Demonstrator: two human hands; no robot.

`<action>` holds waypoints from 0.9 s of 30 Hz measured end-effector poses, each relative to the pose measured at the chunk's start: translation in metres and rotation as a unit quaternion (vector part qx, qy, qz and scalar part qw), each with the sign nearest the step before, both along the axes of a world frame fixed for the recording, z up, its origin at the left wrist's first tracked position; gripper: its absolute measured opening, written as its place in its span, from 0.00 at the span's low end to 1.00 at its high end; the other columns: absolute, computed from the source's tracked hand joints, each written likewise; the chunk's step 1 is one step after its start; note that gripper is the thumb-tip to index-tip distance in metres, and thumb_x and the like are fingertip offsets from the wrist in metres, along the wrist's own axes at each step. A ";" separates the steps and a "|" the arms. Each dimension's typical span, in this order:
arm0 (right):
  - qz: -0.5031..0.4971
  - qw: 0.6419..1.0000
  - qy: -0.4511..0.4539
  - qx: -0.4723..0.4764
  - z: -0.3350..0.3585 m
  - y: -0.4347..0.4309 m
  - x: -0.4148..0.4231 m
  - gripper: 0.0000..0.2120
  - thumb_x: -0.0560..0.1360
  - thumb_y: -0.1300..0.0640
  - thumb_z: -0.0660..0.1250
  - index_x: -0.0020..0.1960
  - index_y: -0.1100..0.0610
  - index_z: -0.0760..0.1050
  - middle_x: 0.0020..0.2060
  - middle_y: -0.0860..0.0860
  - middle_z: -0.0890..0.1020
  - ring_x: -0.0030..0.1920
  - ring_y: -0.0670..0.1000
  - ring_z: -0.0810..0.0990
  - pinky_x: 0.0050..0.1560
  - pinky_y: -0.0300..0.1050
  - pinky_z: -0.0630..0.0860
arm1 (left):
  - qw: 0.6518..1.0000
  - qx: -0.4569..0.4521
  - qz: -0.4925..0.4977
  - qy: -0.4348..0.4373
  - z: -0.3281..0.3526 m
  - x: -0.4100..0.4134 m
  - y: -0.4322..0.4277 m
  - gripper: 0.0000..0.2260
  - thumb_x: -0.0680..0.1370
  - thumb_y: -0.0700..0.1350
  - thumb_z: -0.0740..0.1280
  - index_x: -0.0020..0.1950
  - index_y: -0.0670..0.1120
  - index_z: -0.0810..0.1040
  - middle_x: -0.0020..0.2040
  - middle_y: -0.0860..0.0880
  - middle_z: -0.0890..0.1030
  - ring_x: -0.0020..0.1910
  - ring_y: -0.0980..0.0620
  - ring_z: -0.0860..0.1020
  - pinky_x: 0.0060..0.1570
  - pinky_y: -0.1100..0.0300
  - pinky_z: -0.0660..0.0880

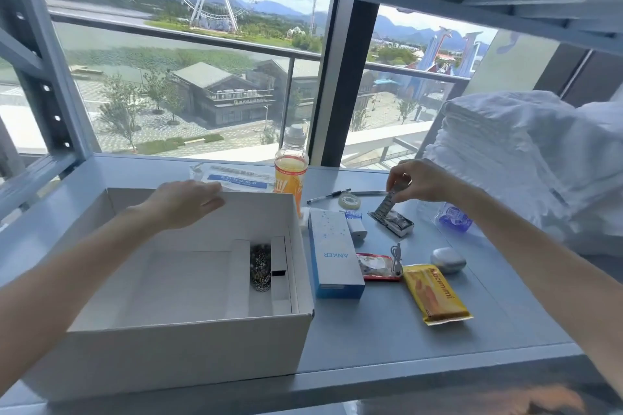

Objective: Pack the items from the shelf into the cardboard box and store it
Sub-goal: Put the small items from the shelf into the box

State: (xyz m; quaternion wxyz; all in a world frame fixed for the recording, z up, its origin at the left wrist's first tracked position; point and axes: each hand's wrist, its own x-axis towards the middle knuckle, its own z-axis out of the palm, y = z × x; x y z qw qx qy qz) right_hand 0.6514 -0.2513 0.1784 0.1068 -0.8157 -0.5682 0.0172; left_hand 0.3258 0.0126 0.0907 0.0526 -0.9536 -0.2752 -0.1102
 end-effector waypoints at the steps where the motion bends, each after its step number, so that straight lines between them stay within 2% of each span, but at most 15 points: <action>1: 0.005 1.000 -0.012 -0.001 0.002 0.000 -0.003 0.08 0.64 0.62 0.75 0.43 0.57 0.81 0.33 0.50 0.76 0.35 0.48 0.71 0.35 0.27 0.64 | 1.000 -0.007 0.012 0.016 0.001 -0.006 0.006 0.14 0.79 0.57 0.54 0.49 0.47 0.70 0.48 0.46 0.79 0.43 0.44 0.76 0.36 0.57 0.67; 3: 0.010 0.999 -0.029 -0.010 0.004 0.002 -0.011 0.09 0.65 0.61 0.76 0.44 0.57 0.82 0.36 0.52 0.77 0.38 0.49 0.72 0.37 0.32 0.64 | 0.999 -0.019 0.030 0.042 0.002 -0.019 0.019 0.15 0.79 0.58 0.54 0.51 0.48 0.70 0.48 0.45 0.78 0.46 0.43 0.77 0.38 0.56 0.68; 6: 0.014 0.999 -0.036 -0.018 0.007 0.005 -0.027 0.10 0.65 0.61 0.76 0.46 0.57 0.82 0.40 0.54 0.78 0.42 0.53 0.75 0.42 0.41 0.68 | 0.997 -0.032 0.032 0.055 0.003 -0.040 0.035 0.14 0.79 0.58 0.54 0.51 0.49 0.70 0.46 0.44 0.78 0.43 0.44 0.76 0.40 0.55 0.71; 8: 0.025 1.000 -0.016 -0.002 0.013 0.007 -0.042 0.10 0.66 0.63 0.75 0.46 0.58 0.82 0.44 0.57 0.79 0.45 0.56 0.77 0.50 0.48 0.74 | 0.998 -0.025 0.026 0.043 0.002 -0.050 0.039 0.13 0.79 0.57 0.54 0.50 0.49 0.69 0.44 0.45 0.78 0.42 0.43 0.76 0.40 0.54 0.73; 10: 0.038 0.999 0.022 0.031 0.021 0.009 -0.061 0.09 0.66 0.65 0.75 0.46 0.58 0.82 0.46 0.57 0.78 0.47 0.57 0.78 0.54 0.52 0.75 | 1.000 -0.022 0.019 0.011 -0.001 -0.056 0.037 0.12 0.79 0.57 0.54 0.46 0.49 0.68 0.43 0.46 0.78 0.40 0.44 0.76 0.39 0.53 0.73; 13: 0.063 0.990 0.088 0.086 0.035 0.015 -0.090 0.09 0.67 0.68 0.73 0.45 0.58 0.80 0.47 0.60 0.78 0.48 0.58 0.80 0.53 0.47 0.78 | 1.000 -0.022 0.015 -0.015 -0.003 -0.057 0.030 0.12 0.79 0.55 0.54 0.40 0.51 0.61 0.44 0.47 0.78 0.36 0.46 0.71 0.35 0.55 0.69; 16: 0.089 0.971 0.183 0.124 0.044 0.023 -0.118 0.09 0.71 0.70 0.68 0.47 0.59 0.76 0.44 0.56 0.79 0.47 0.56 0.82 0.47 0.40 0.81 | 1.000 -0.016 0.011 -0.022 0.000 -0.057 0.023 0.11 0.80 0.53 0.54 0.41 0.50 0.62 0.47 0.46 0.79 0.41 0.44 0.75 0.34 0.55 0.64; 19: 0.121 0.958 0.241 0.098 0.040 0.035 -0.146 0.08 0.73 0.70 0.65 0.50 0.62 0.74 0.36 0.46 0.79 0.40 0.44 0.82 0.45 0.41 0.81 | 1.000 0.006 0.016 -0.023 0.005 -0.056 0.014 0.10 0.81 0.52 0.54 0.43 0.47 0.63 0.49 0.44 0.79 0.47 0.42 0.77 0.33 0.55 0.58; 22: 0.152 0.947 0.279 0.046 0.025 0.049 -0.169 0.09 0.73 0.71 0.65 0.50 0.61 0.74 0.38 0.41 0.79 0.37 0.41 0.81 0.46 0.40 0.80 | 0.999 0.019 0.016 -0.028 0.009 -0.056 0.005 0.09 0.81 0.50 0.54 0.44 0.48 0.63 0.51 0.43 0.79 0.50 0.43 0.76 0.36 0.55 0.56; 26: 0.159 0.941 0.297 0.002 0.005 0.065 -0.185 0.09 0.73 0.71 0.65 0.47 0.58 0.75 0.49 0.58 0.78 0.44 0.45 0.82 0.48 0.40 0.80 | 0.999 0.018 0.010 -0.034 0.006 -0.055 0.007 0.08 0.81 0.49 0.54 0.47 0.46 0.66 0.53 0.43 0.79 0.52 0.44 0.76 0.40 0.56 0.57; 27: 0.159 0.943 0.291 -0.018 0.000 0.069 -0.188 0.10 0.73 0.70 0.65 0.46 0.56 0.75 0.50 0.59 0.78 0.45 0.45 0.82 0.48 0.40 0.80 | 0.999 0.020 0.005 -0.036 0.004 -0.054 0.009 0.09 0.81 0.49 0.53 0.48 0.45 0.67 0.53 0.43 0.79 0.52 0.44 0.76 0.42 0.56 0.59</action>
